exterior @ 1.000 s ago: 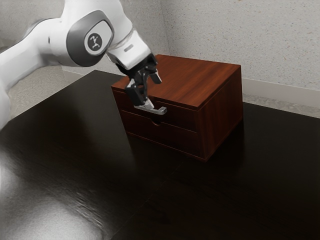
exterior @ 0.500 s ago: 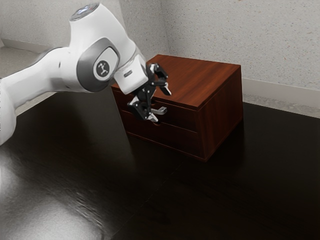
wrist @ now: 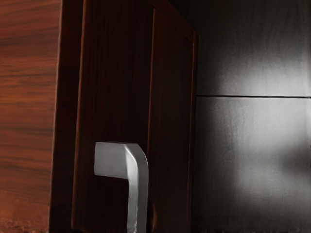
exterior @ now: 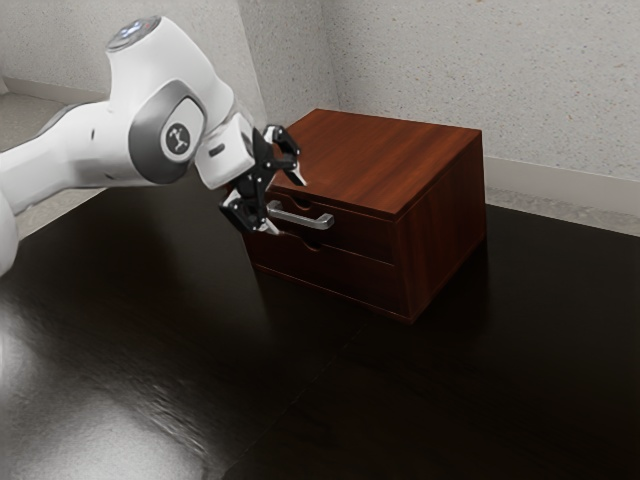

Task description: Pull the drawer handle with one arm to open the drawer

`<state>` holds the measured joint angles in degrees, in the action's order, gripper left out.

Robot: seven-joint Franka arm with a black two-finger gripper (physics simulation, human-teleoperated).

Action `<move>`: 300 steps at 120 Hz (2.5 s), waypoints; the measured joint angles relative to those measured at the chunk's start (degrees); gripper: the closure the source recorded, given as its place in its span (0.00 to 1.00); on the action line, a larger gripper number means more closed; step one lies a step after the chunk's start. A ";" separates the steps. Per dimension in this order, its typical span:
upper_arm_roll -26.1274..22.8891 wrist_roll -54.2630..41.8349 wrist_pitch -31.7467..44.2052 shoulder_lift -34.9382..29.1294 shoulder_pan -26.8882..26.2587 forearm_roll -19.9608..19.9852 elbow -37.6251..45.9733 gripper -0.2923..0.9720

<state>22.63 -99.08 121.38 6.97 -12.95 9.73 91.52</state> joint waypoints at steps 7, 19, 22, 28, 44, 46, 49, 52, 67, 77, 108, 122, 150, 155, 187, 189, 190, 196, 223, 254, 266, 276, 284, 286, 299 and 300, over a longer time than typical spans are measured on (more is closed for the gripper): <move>0.26 -0.62 0.13 0.00 0.03 0.10 0.17 0.29; 0.37 -1.55 0.34 0.11 -0.03 0.17 0.33 0.36; 0.38 -1.77 0.39 0.14 -0.02 0.19 0.40 0.38; 0.39 -2.17 0.55 0.25 0.06 0.22 0.48 0.40; 0.40 -3.07 1.14 0.91 0.18 0.26 0.88 0.45; 0.39 -3.17 1.22 0.97 0.18 0.27 0.94 0.45; 0.39 -3.31 1.33 1.15 0.22 0.27 1.01 0.45; 0.39 -3.44 1.43 1.31 0.26 0.27 1.04 0.46; 0.39 -4.05 1.98 1.89 0.57 0.45 1.04 0.47; 0.38 -4.40 2.25 2.67 1.03 0.75 0.98 0.48; 0.33 -5.25 2.88 3.56 1.59 1.54 0.99 0.49; 0.31 -5.54 3.00 3.90 1.60 1.69 1.05 0.49; 0.31 -5.90 3.10 4.31 1.59 2.16 1.06 0.56; 0.31 -5.91 3.10 4.31 1.63 2.58 1.05 0.58; 0.42 -5.59 2.94 3.76 1.54 3.53 2.23 0.66; 0.42 -5.56 2.93 3.60 1.50 3.54 2.44 0.66; 0.41 -5.55 2.92 3.51 1.48 3.55 2.53 0.67; 0.42 -5.46 2.93 2.85 1.40 3.58 3.31 0.68; 0.33 -5.14 3.21 -0.24 1.25 3.48 6.91 0.70; 0.18 -4.89 4.86 -5.19 0.93 2.75 12.35 0.71; 0.20 -4.80 5.61 -7.08 0.81 2.66 14.45 0.71; 0.09 -4.71 6.19 -8.70 0.89 2.63 16.22 0.71; 0.13 -4.63 6.72 -9.96 0.83 2.61 17.73 0.71; 0.13 -4.61 6.83 -10.24 0.83 2.61 18.04 0.71; 0.04 -4.26 7.41 -12.26 0.59 1.60 20.07 0.70; 0.04 -4.20 7.44 -12.44 0.49 1.38 20.24 0.70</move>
<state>22.67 -103.28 128.82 -5.47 -12.46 11.11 111.76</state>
